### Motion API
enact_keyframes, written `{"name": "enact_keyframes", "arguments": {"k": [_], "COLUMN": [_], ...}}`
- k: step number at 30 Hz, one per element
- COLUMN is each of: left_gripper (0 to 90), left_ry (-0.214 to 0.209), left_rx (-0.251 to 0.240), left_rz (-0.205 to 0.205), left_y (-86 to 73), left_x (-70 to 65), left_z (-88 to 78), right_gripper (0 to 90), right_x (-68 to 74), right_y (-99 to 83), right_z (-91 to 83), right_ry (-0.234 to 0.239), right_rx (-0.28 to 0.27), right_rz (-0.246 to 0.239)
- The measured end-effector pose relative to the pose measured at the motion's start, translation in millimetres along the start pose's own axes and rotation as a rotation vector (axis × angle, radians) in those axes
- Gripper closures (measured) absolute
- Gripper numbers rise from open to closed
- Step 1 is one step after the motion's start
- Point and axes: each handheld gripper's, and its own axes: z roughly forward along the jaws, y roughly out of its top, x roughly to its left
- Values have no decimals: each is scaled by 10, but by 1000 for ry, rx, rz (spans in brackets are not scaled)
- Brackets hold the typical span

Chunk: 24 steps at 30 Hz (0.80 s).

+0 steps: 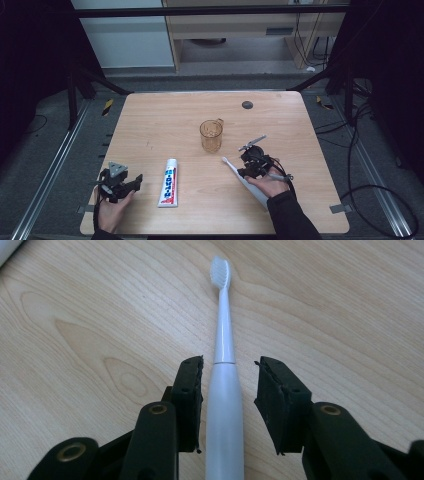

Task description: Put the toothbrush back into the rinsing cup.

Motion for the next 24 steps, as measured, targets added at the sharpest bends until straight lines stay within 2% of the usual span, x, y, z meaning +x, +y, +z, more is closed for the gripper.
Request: {"name": "enact_keyframes", "arguments": {"k": [21, 24], "left_gripper": [406, 406], "left_ry": [-1, -1], "left_rx": [7, 7], "left_rz": [3, 4], "left_y": [0, 0], "left_x": [0, -2], "left_z": [5, 5], "right_gripper": [568, 571], "right_x": [1, -2], "right_y": [-54, -72], "right_z": [243, 277], "right_ry": [5, 9], "right_rx": [87, 97], "right_rz": [-9, 3]}}
